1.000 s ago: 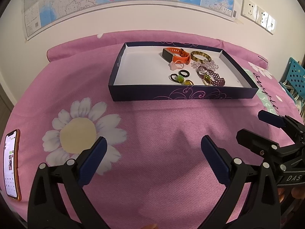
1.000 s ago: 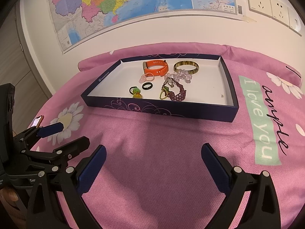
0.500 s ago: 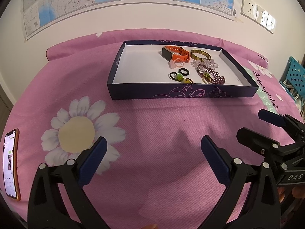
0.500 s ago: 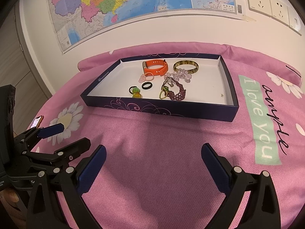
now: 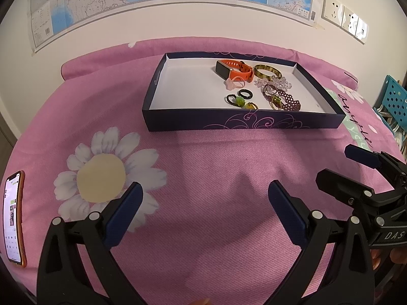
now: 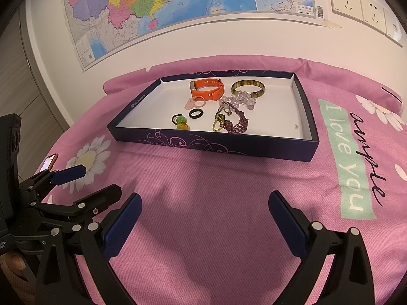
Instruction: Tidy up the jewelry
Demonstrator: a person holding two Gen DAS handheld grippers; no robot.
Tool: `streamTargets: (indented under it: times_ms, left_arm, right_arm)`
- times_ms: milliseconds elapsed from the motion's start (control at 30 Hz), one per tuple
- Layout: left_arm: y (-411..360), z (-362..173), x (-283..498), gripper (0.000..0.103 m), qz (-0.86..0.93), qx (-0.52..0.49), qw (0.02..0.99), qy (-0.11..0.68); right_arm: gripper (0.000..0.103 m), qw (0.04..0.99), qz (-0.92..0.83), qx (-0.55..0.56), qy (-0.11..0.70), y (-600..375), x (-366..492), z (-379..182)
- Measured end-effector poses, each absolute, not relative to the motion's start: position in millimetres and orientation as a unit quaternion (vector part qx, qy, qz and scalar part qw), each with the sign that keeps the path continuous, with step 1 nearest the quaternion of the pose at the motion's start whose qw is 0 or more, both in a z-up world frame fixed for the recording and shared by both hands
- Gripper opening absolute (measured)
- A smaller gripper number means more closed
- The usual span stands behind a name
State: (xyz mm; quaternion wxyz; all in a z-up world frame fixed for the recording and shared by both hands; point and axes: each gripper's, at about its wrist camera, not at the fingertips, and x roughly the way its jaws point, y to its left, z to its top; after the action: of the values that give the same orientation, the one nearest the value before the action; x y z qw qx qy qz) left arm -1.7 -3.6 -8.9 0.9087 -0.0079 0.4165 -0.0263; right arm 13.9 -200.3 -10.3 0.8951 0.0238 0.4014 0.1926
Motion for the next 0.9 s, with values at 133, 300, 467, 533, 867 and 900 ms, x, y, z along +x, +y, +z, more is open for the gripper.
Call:
streamTargets:
  times_ms: [133,300,467,533,867,900]
  left_arm:
    - [-3.5,-9.0,-1.4,0.097,-0.026,-0.007,0.909,0.416]
    - [-3.5,-9.3,-1.4,0.097,-0.025,-0.007,0.909,0.416]
    - [-4.0,-8.8,-1.1,0.097,-0.02,-0.002,0.912,0.41]
    - [-4.1,-7.8,-1.3,0.097,-0.021,-0.001,0.914,0.405]
    - [1.2,-11.3,3.2,0.097,-0.019,-0.014,0.906,0.422]
    - [2.9,-11.8,3.5,0.097,-0.019,-0.014,0.905,0.425]
  right_arm:
    - [0.096,0.895,0.193,0.024,0.401,-200.4,14.5,-10.4]
    - [0.096,0.895,0.193,0.024,0.402,-200.3,14.3,-10.3]
    - [0.096,0.895,0.193,0.024,0.401,-200.6,14.7,-10.0]
    - [0.096,0.896,0.192,0.024,0.4,-200.4,14.8,-9.7]
    - [0.096,0.895,0.185,0.002,0.407,-203.2,16.2,-10.3]
    - [0.096,0.894,0.183,-0.005,0.41,-206.9,17.1,-10.9]
